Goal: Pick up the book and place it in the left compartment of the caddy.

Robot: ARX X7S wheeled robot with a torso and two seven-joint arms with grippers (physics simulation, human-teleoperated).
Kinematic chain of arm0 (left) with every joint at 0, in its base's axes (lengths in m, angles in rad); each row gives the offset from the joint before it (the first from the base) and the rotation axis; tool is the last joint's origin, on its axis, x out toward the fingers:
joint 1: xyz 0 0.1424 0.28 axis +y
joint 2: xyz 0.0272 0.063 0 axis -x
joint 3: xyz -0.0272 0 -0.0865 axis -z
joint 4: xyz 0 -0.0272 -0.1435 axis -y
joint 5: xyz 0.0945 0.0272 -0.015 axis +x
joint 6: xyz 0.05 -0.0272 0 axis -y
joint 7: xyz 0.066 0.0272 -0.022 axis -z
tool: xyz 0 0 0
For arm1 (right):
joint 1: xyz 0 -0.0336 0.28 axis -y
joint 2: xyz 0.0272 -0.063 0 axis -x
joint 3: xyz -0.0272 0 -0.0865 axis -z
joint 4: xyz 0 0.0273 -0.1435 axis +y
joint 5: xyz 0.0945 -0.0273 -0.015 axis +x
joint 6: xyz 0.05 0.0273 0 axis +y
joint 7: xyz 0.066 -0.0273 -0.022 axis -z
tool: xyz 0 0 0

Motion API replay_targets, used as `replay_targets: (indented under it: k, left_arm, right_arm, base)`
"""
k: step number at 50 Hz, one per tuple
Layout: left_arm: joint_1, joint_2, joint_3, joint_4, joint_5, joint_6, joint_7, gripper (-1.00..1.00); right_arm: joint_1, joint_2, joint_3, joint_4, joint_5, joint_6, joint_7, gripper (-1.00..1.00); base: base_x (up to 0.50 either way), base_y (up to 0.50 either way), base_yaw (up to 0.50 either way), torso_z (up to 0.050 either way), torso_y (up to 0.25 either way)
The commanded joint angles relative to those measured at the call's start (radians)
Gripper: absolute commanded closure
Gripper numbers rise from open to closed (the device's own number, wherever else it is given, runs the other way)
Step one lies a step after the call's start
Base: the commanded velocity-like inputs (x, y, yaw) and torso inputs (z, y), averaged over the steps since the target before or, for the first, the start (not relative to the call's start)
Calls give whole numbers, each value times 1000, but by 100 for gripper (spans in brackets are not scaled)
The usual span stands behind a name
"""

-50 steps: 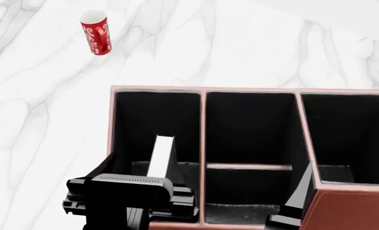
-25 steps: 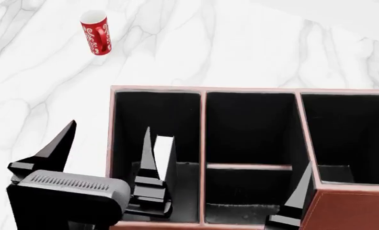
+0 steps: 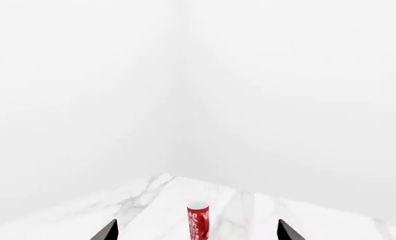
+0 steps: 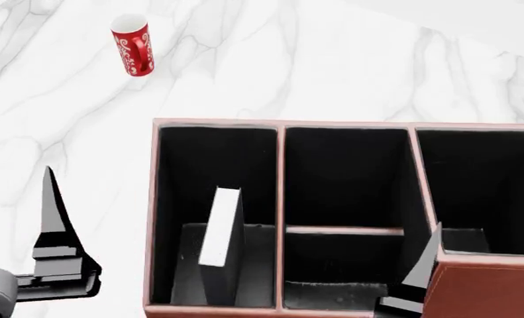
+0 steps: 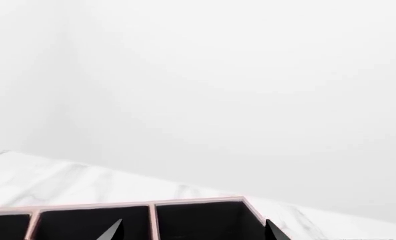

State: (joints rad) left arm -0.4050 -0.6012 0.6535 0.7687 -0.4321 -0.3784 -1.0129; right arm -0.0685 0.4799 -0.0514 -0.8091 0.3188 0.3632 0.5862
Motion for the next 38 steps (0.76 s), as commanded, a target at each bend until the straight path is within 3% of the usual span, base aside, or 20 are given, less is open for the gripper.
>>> replay_targets:
  k: [1, 23, 38]
  left_arm:
    - [65, -121, -141, 47, -33, 29, -75, -100]
    - [284, -277, -449, -20, -138, 206, -161, -100]
    - [459, -332, -636, -30, -193, 302, -204, -100]
  right_arm:
    - [-17, 12, 42, -23, -1, 30, 36, -100]
    - [-145, 41, 235, -88, 48, 20, 81, -100]
    - [-234, 36, 351, -100, 77, -25, 84, -100]
  base:
    - [0, 0, 0, 0, 0]
    - [0, 0, 0, 0, 0]
    - [0, 0, 0, 0, 0]
